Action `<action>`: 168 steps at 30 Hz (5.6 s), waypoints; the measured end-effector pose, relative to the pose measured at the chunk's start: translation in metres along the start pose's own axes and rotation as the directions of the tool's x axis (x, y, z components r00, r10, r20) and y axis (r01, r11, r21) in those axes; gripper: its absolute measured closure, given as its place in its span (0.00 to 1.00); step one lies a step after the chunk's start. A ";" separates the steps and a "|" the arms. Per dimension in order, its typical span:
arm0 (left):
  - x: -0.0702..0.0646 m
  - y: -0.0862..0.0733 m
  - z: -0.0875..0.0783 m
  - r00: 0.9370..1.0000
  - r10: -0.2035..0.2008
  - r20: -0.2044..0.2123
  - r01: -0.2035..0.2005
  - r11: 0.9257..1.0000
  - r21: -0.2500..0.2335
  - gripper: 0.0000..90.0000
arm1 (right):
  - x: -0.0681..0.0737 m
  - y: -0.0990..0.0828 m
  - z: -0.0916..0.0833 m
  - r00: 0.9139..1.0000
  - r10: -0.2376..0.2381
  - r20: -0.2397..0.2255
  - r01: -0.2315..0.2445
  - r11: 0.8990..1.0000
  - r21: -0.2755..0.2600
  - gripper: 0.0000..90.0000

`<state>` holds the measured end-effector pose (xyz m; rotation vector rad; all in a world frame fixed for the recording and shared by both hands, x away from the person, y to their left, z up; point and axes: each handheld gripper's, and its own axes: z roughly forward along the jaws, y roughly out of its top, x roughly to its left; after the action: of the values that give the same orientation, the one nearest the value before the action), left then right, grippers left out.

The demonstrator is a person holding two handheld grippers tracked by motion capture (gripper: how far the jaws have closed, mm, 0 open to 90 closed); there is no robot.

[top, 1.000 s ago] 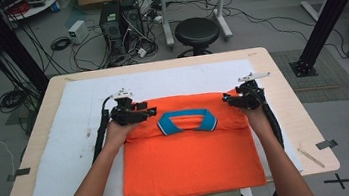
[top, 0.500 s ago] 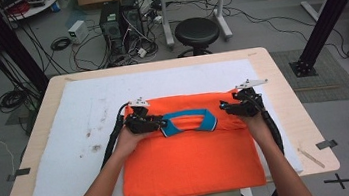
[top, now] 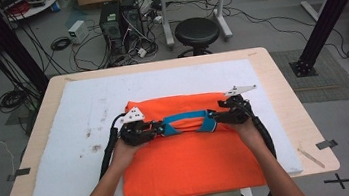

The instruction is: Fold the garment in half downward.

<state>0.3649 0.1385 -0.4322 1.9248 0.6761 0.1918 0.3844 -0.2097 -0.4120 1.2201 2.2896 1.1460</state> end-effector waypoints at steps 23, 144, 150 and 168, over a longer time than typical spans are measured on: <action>-0.006 -0.005 0.003 0.994 -0.103 0.039 0.100 0.994 0.051 0.44 | 0.028 -0.023 -0.007 0.991 -0.126 -0.054 0.124 0.992 -0.029 0.94; 0.040 -0.043 -0.081 0.889 -0.298 -0.349 0.281 0.955 -0.099 0.44 | -0.018 -0.068 -0.090 0.972 0.103 0.211 -0.087 0.993 -0.083 0.54; 0.062 -0.041 -0.061 0.872 -0.329 -0.363 0.338 0.940 -0.039 0.38 | -0.045 -0.058 -0.057 0.962 0.174 0.210 -0.170 0.985 -0.039 0.46; 0.064 -0.036 -0.041 0.870 -0.283 -0.403 0.321 0.947 0.028 0.90 | -0.059 -0.048 -0.018 0.974 0.178 0.138 -0.194 0.974 0.116 0.92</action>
<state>0.3869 0.2160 -0.4556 1.8533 1.2683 0.3618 0.3819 -0.2812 -0.4427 1.5387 2.2218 0.9602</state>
